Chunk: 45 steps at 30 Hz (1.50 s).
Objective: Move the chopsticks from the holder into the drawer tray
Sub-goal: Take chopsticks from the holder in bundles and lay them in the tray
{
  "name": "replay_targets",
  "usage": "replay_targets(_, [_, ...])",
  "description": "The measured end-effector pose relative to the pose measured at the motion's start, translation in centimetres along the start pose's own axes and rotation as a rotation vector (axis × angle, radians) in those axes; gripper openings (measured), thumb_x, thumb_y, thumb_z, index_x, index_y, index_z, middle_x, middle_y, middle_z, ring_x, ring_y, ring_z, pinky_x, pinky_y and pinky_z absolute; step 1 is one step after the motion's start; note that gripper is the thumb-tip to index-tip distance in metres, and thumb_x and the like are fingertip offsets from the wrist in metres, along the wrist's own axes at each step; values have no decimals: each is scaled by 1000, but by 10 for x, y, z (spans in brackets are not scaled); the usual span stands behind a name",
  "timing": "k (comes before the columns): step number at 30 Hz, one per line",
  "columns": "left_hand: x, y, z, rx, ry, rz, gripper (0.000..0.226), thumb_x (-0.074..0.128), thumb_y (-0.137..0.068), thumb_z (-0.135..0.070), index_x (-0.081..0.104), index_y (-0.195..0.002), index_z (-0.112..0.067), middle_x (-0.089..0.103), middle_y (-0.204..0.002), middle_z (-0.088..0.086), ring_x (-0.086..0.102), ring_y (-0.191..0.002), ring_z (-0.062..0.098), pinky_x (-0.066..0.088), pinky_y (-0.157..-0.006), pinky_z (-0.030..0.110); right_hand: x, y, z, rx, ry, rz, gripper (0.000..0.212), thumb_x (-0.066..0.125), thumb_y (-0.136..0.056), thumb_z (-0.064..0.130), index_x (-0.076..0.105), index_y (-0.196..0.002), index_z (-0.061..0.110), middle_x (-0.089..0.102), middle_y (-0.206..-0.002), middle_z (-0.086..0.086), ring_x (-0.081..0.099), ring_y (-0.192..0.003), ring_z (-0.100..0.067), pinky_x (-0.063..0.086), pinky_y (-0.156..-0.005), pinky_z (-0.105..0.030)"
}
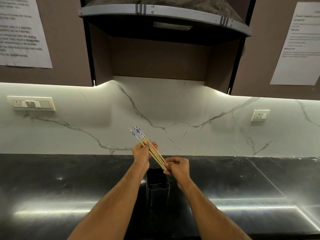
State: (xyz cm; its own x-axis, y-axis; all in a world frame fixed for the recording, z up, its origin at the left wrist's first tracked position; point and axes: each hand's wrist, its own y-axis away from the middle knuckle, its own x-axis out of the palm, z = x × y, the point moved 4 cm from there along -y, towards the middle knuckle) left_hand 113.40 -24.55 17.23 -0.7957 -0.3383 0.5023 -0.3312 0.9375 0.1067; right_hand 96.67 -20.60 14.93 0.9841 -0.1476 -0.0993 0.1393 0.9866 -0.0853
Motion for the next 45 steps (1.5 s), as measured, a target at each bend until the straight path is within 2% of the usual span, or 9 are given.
replay_targets(9, [1,0,5,6,-63,38,18,57,-101,-5,65,-116,1,76,-100,20,78,-90,29,62,-89,46,5,-2,-11,27,78,101,14,69,-89,-7,73,-96,4,76,-86,-16,78,-74,-24,65,-69,-40])
replay_targets(14, [-2,3,7,49,-187,76,16,59,-99,-3,67,-112,1,77,-95,19,78,-86,28,62,-87,45,-7,-9,-7,59,113,192,18,73,-89,4,73,-106,9,78,-91,-8,77,-84,-21,65,-78,-40])
replay_targets(17, [-4,8,9,61,-255,173,18,59,-99,-3,67,-114,2,77,-95,19,78,-87,29,62,-88,45,-11,-24,13,23,24,117,29,72,-91,7,65,-118,8,76,-95,-11,76,-90,-27,63,-83,-42])
replay_targets(21, [1,22,18,21,-319,363,18,58,-99,-2,67,-113,5,76,-97,24,77,-92,34,62,-88,45,-4,-41,50,-75,-6,125,39,73,-91,7,59,-127,6,75,-101,-12,76,-91,-22,63,-84,-37])
replay_targets(26, [7,34,23,10,-389,511,18,58,-99,-2,68,-112,6,75,-100,27,76,-95,36,63,-84,39,2,-48,71,-147,46,170,31,80,-84,5,69,-113,-2,78,-95,-13,77,-87,-21,63,-87,-39])
replay_targets(29, [9,37,24,9,-448,558,18,56,-100,-1,68,-112,6,75,-100,27,75,-96,37,62,-87,43,6,-47,71,-171,97,165,23,82,-80,3,74,-102,-2,79,-88,-12,78,-82,-23,63,-85,-42])
replay_targets(40, [1,41,17,-1,-623,704,21,47,-104,-2,62,-116,6,75,-102,24,75,-99,35,60,-93,48,16,-35,63,-135,37,153,22,79,-83,1,73,-104,0,79,-87,-13,78,-79,-23,63,-83,-46])
replay_targets(43, [0,43,17,-4,-645,711,20,48,-104,-1,62,-116,7,75,-102,24,75,-99,36,59,-94,50,16,-33,63,-194,36,153,41,79,-82,-3,65,-121,3,78,-95,-13,78,-83,-22,64,-80,-44])
replay_targets(45, [-1,44,18,-13,-649,721,20,49,-103,-2,62,-116,7,75,-102,24,75,-99,36,59,-94,50,16,-32,66,-254,49,158,66,81,-79,-5,54,-135,17,76,-104,-10,78,-87,-19,65,-75,-38])
